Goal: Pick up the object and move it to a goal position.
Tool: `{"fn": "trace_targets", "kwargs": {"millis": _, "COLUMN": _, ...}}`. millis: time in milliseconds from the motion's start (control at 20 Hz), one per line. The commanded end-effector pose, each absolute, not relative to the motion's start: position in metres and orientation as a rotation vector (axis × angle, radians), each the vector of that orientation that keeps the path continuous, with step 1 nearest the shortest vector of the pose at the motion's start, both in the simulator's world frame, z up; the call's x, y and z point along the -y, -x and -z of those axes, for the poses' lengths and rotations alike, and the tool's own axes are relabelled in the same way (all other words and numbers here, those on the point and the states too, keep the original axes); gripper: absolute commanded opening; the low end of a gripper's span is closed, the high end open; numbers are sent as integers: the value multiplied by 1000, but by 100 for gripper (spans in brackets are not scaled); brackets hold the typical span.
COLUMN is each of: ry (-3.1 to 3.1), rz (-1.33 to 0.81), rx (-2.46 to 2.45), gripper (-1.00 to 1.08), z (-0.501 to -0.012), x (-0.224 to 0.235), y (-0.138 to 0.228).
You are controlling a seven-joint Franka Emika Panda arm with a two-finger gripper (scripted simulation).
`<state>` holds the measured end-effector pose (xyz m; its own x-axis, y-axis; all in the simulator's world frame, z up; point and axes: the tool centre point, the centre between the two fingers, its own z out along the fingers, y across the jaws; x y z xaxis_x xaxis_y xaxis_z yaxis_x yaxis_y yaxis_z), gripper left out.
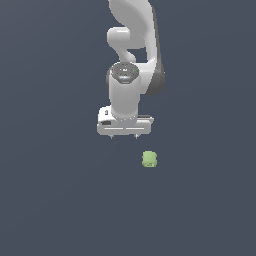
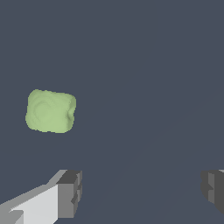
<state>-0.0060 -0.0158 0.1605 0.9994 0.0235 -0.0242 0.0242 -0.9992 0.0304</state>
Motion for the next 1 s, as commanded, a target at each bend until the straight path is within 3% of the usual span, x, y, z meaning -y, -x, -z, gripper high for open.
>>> {"fn": "trace_targets", "kwargs": {"millis": 0, "ry": -3110, "rz": 37, "rx": -37, "gripper": 100, "z": -161, "x": 16, "y": 6}}
{"fn": "trace_targets", "kwargs": {"millis": 950, "ry": -3100, "rz": 67, "rx": -41, "gripper": 100, "z": -142, "x": 5, "y": 1}}
